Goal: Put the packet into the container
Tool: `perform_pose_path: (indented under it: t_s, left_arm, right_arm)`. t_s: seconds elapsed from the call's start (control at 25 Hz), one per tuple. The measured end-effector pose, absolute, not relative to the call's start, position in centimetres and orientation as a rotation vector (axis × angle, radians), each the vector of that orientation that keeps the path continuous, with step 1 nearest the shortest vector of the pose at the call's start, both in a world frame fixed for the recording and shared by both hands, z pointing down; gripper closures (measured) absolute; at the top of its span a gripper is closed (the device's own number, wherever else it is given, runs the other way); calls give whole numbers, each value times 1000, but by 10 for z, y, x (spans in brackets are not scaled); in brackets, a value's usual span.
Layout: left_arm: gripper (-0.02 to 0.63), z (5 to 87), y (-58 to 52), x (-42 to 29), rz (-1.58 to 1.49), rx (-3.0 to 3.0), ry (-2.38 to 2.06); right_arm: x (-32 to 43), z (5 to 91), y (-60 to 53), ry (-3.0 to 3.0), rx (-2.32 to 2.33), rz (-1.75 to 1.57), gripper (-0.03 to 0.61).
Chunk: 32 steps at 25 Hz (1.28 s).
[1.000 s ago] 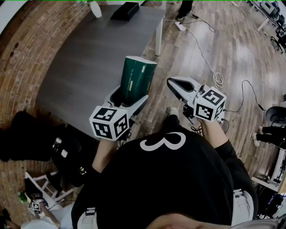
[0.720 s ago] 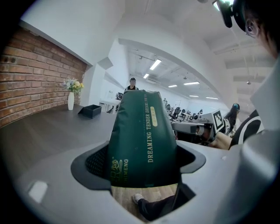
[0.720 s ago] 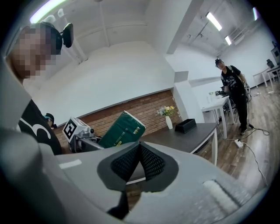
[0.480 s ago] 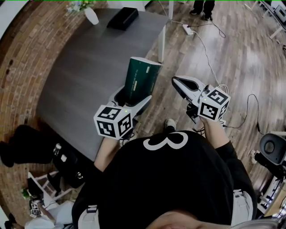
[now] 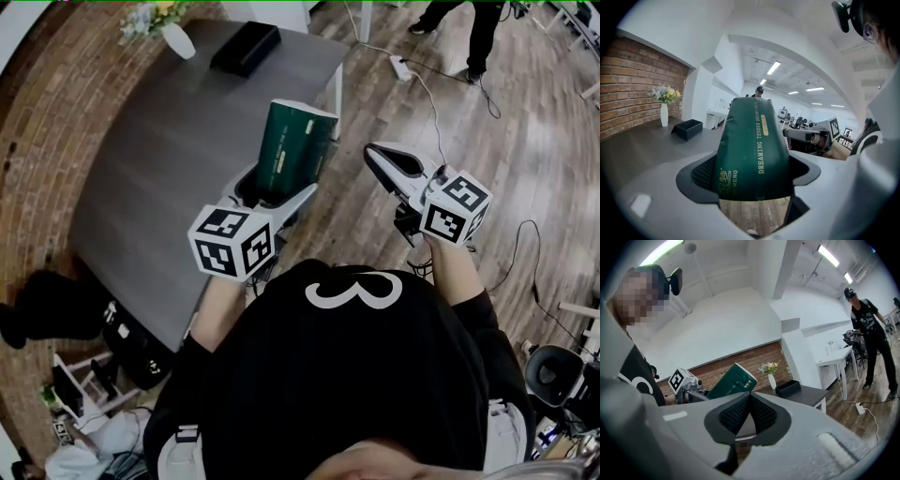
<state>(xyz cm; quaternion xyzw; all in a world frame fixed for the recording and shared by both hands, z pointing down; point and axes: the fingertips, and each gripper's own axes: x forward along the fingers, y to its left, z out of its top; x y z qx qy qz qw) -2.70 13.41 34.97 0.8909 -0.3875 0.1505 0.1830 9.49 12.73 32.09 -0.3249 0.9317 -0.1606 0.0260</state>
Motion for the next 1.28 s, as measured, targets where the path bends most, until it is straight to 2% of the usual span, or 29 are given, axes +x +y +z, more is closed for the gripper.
perform_pose_path:
  t_s: [0.4,0.68,1.0,1.28]
  left_arm:
    - [161,366,58,-24,436,2487,-1112]
    - [161,369,-45,-35,488,2488,-1196]
    - [163,352,-172,-66,496,2475,-1252]
    - [163,338,-264,-106,648,2507,-1367]
  right_arm:
    - [95,330,56,2909,-966,-490,577]
    - [85,340,-40,2943,-922,-539,577]
    - [60,344,-158,2983,-864,-605,577]
    - [36,358,-220,3015,-802,-677,577]
